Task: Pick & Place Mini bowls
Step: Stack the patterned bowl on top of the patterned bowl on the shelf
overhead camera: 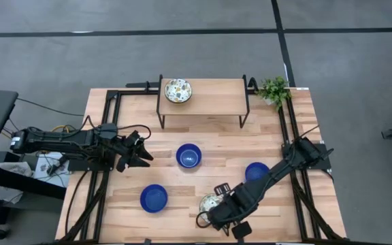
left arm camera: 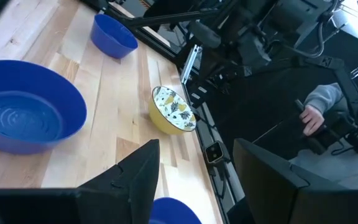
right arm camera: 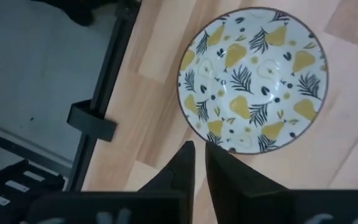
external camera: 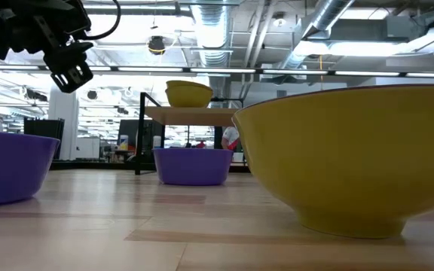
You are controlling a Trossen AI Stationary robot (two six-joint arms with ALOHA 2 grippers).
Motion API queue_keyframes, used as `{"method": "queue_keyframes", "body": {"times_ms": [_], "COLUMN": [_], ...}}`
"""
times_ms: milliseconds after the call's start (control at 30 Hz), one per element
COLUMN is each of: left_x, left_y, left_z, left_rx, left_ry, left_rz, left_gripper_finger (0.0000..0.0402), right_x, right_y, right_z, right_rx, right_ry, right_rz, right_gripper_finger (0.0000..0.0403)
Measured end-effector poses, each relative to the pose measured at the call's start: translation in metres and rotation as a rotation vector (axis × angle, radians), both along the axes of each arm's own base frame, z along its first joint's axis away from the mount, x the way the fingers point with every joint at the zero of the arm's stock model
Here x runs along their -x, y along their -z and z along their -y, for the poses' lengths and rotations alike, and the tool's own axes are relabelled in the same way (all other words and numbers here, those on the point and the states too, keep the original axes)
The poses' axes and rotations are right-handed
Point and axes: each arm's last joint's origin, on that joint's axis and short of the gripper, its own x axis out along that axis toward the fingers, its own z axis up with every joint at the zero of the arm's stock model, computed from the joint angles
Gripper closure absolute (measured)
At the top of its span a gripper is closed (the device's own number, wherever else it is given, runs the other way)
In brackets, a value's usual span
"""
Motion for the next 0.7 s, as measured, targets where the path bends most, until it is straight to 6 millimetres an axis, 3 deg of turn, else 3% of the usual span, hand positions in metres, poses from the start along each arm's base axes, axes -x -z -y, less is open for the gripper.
{"method": "queue_keyframes", "body": {"times_ms": [433,700], "left_x": [0.0,0.0], "left_y": [0.0,0.0], "left_z": [0.0,0.0], "left_rx": [0.02,0.02], "left_ry": [0.0,0.0], "left_rz": [-0.008,-0.008], "left_gripper_finger": [0.0198,0.0198], "right_x": [0.002,0.001], "right_y": [0.036,0.037], "right_z": [-0.009,-0.013], "right_rx": [-0.022,-0.022], "right_ry": [-0.071,-0.114], "right_rz": [0.043,0.071], "right_gripper_finger": [0.0279,0.0248]}}
